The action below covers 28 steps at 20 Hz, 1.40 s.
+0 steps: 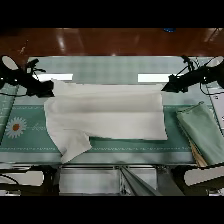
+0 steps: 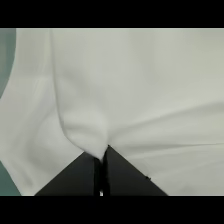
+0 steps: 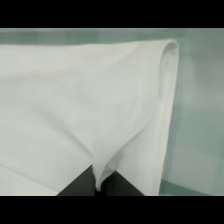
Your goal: Fold the shirts.
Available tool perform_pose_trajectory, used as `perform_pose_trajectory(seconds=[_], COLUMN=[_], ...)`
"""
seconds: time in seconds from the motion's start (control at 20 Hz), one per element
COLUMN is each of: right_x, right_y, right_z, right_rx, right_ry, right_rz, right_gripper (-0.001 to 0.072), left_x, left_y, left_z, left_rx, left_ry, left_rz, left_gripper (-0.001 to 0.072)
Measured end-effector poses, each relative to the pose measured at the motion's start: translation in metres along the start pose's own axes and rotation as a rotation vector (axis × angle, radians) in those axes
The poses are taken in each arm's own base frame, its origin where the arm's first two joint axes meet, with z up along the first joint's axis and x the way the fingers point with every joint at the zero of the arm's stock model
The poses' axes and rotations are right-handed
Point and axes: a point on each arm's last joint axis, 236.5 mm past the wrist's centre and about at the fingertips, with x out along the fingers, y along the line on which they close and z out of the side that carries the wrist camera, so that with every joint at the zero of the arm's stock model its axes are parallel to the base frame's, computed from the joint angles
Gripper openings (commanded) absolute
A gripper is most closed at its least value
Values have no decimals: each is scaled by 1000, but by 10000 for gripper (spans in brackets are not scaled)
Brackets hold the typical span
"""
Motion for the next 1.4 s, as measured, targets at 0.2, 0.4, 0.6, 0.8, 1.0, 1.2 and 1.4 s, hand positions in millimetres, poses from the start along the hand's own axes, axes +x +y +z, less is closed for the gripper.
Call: perform_pose_trajectory(seconds=[0.2, 0.4, 0.6, 0.8, 1.0, 1.2, 1.4], right_x=[17, 16, -12, -23, -15, -15, -18], right_y=[-11, -10, -16, -23, -2, 14, 22], right_z=[-21, -30, -39, -82, -131, -153, -155], right_rx=[35, 46, 69, 165, 208, 202, 197], right_ry=[49, 66, 19, -76, -182, -258, -296], right_rz=[-2, 8, -17, -22, 58, 106, 132], right_gripper=[408, 408, 408, 408, 408, 408, 408], left_x=[14, 14, -8, -16, -1, 17, 35], left_y=[4, 12, 39, 78, 81, 66, 35], left_z=[-17, -29, -56, -112, -169, -189, -195], left_rx=[-5, -27, -76, -214, -398, -493, -462], left_ry=[59, 107, 136, 125, 114, 99, 110], left_rz=[2, 32, 102, 100, -77, -186, -266], left_gripper=[439, 508, 509, 508, 508, 508, 508])
